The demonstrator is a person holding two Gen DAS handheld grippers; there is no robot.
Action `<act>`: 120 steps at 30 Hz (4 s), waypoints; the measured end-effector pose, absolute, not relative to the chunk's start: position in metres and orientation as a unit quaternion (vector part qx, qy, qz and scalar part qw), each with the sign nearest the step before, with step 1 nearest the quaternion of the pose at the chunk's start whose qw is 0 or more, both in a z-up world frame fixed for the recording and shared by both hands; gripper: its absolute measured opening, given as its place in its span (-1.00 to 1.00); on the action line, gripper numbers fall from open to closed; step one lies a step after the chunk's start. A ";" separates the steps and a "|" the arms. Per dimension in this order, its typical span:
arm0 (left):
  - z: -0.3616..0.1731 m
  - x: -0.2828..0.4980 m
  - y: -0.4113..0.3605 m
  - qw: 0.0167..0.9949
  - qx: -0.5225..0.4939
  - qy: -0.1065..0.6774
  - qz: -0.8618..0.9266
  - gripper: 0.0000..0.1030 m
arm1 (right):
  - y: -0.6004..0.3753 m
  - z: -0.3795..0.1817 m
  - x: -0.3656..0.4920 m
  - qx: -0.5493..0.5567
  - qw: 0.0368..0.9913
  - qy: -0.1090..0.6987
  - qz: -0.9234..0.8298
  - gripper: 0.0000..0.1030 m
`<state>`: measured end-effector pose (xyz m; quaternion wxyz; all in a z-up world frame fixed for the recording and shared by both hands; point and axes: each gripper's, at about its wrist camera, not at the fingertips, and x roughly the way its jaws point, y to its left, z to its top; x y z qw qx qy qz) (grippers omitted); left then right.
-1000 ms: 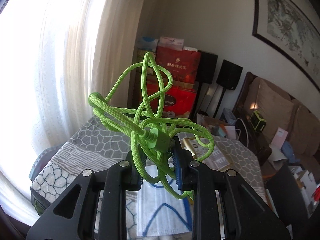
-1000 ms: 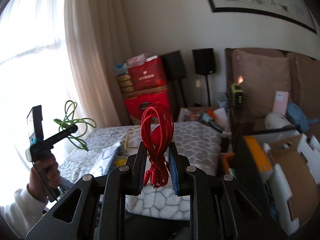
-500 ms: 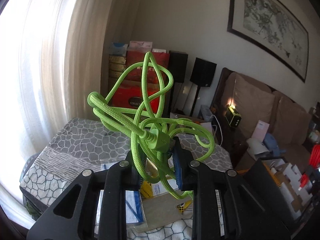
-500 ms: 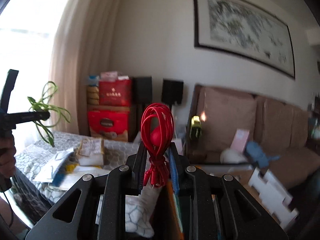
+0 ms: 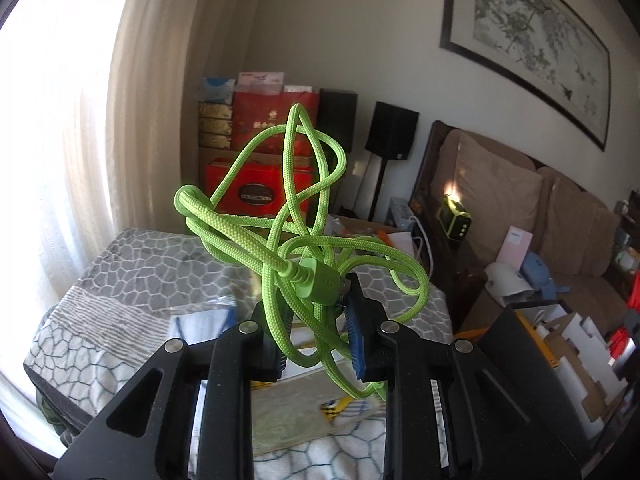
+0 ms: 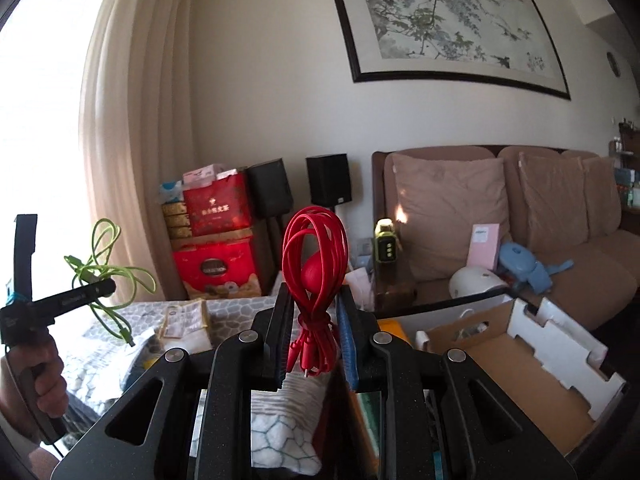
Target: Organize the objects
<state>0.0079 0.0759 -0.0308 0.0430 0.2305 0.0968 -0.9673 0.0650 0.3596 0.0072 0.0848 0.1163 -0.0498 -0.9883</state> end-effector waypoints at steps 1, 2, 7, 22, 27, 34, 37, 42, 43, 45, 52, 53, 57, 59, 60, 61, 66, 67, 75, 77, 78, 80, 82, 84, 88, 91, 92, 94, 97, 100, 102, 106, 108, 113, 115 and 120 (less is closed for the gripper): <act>-0.030 0.008 0.080 0.041 0.227 0.093 -0.969 -0.57 | 0.361 0.007 0.066 0.115 0.082 -0.051 -0.989 -0.60; -0.030 0.008 0.083 0.040 0.225 0.090 -0.969 -0.57 | 0.363 0.008 0.067 0.115 0.081 -0.052 -0.989 -0.60; -0.024 0.011 0.093 0.022 0.218 0.086 -0.972 -0.57 | 0.371 0.008 0.065 0.114 0.073 -0.057 -0.989 -0.60; -0.022 0.010 0.126 -0.010 0.210 0.071 -0.975 -0.57 | 0.389 0.008 0.064 0.114 0.053 -0.064 -0.990 -0.60; -0.020 0.008 0.133 -0.015 0.207 0.068 -0.976 -0.57 | 0.394 0.009 0.065 0.111 0.047 -0.068 -0.990 -0.60; -0.018 0.008 0.138 -0.026 0.207 0.066 -0.976 -0.56 | 0.393 0.009 0.064 0.113 0.042 -0.065 -0.991 -0.60; -0.018 0.008 0.140 -0.029 0.204 0.062 -0.977 -0.56 | 0.394 0.007 0.063 0.114 0.042 -0.066 -0.990 -0.60; -0.019 0.009 0.141 -0.035 0.198 0.070 -0.977 -0.56 | 0.397 0.006 0.061 0.118 0.038 -0.068 -0.990 -0.60; -0.019 0.008 0.142 -0.035 0.198 0.069 -0.977 -0.56 | 0.398 0.006 0.061 0.119 0.036 -0.069 -0.990 -0.60; -0.020 0.008 0.143 -0.037 0.198 0.069 -0.977 -0.56 | 0.401 0.005 0.061 0.120 0.032 -0.072 -0.990 -0.60; -0.019 0.008 0.143 -0.038 0.188 0.068 -0.979 -0.56 | 0.409 0.003 0.059 0.122 0.019 -0.085 -0.989 -0.59; -0.019 0.008 0.144 -0.039 0.188 0.069 -0.979 -0.56 | 0.410 0.003 0.059 0.123 0.017 -0.085 -0.989 -0.59; -0.019 0.007 0.147 -0.041 0.190 0.064 -0.979 -0.56 | 0.412 0.002 0.058 0.127 0.014 -0.086 -0.988 -0.59; -0.020 0.004 0.150 -0.048 0.197 0.057 -0.978 -0.56 | 0.413 0.002 0.058 0.127 0.012 -0.087 -0.988 -0.59; -0.020 0.004 0.151 -0.050 0.198 0.055 -0.977 -0.56 | 0.413 0.002 0.058 0.127 0.011 -0.088 -0.988 -0.59; -0.020 0.004 0.152 -0.052 0.198 0.053 -0.977 -0.56 | 0.414 0.002 0.058 0.127 0.010 -0.088 -0.988 -0.59; -0.019 0.005 0.157 -0.057 0.201 0.052 -0.977 -0.56 | 0.420 0.003 0.057 0.129 0.003 -0.097 -0.987 -0.59; -0.019 0.005 0.158 -0.059 0.201 0.051 -0.976 -0.56 | 0.421 0.002 0.057 0.129 0.000 -0.099 -0.987 -0.59; -0.017 0.006 0.163 -0.076 0.206 0.049 -0.974 -0.56 | 0.428 -0.001 0.055 0.137 -0.011 -0.109 -0.985 -0.59; -0.017 0.006 0.165 -0.079 0.207 0.049 -0.974 -0.56 | 0.430 -0.002 0.055 0.138 -0.013 -0.110 -0.984 -0.59; -0.017 0.006 0.166 -0.080 0.208 0.048 -0.974 -0.56 | 0.431 -0.002 0.055 0.138 -0.015 -0.110 -0.984 -0.59; -0.017 0.006 0.168 -0.083 0.209 0.046 -0.973 -0.56 | 0.432 -0.002 0.054 0.139 -0.018 -0.110 -0.984 -0.59; -0.018 0.006 0.171 -0.085 0.212 0.044 -0.973 -0.55 | 0.431 -0.002 0.054 0.139 -0.026 -0.102 -0.985 -0.59; -0.020 0.004 0.175 -0.086 0.218 0.038 -0.971 -0.55 | 0.431 -0.003 0.054 0.140 -0.030 -0.100 -0.985 -0.59; -0.024 0.003 0.178 -0.090 0.229 0.044 -0.968 -0.55 | 0.434 -0.003 0.055 0.139 -0.035 -0.100 -0.985 -0.59; -0.028 0.003 0.182 -0.098 0.238 0.050 -0.965 -0.55 | 0.436 -0.003 0.055 0.140 -0.038 -0.102 -0.984 -0.59; -0.029 0.003 0.184 -0.100 0.240 0.049 -0.964 -0.55 | 0.437 -0.003 0.055 0.140 -0.040 -0.101 -0.984 -0.59; -0.029 0.004 0.188 -0.103 0.241 0.044 -0.964 -0.55 | 0.437 -0.003 0.056 0.139 -0.047 -0.096 -0.985 -0.59; -0.029 0.007 0.191 -0.101 0.238 0.033 -0.965 -0.55 | 0.442 -0.002 0.057 0.137 -0.055 -0.096 -0.984 -0.59; -0.027 0.007 0.190 -0.101 0.236 0.031 -0.966 -0.55 | 0.448 -0.002 0.057 0.137 -0.062 -0.100 -0.984 -0.59; -0.027 0.007 0.189 -0.101 0.237 0.034 -0.966 -0.55 | 0.451 -0.002 0.057 0.138 -0.064 -0.103 -0.983 -0.59; -0.026 0.006 0.190 -0.102 0.240 0.034 -0.965 -0.55 | 0.457 -0.003 0.059 0.139 -0.070 -0.106 -0.982 -0.59; -0.026 0.006 0.191 -0.104 0.242 0.030 -0.964 -0.55 | 0.461 -0.003 0.059 0.139 -0.071 -0.109 -0.982 -0.59; -0.027 0.005 0.195 -0.107 0.246 0.023 -0.963 -0.55 | 0.471 -0.003 0.062 0.139 -0.080 -0.115 -0.980 -0.59; -0.027 0.006 0.196 -0.108 0.246 0.024 -0.963 -0.55 | 0.476 -0.004 0.063 0.140 -0.083 -0.118 -0.980 -0.59; -0.027 0.007 0.200 -0.113 0.247 0.024 -0.962 -0.55 | 0.480 -0.002 0.065 0.138 -0.088 -0.122 -0.979 -0.59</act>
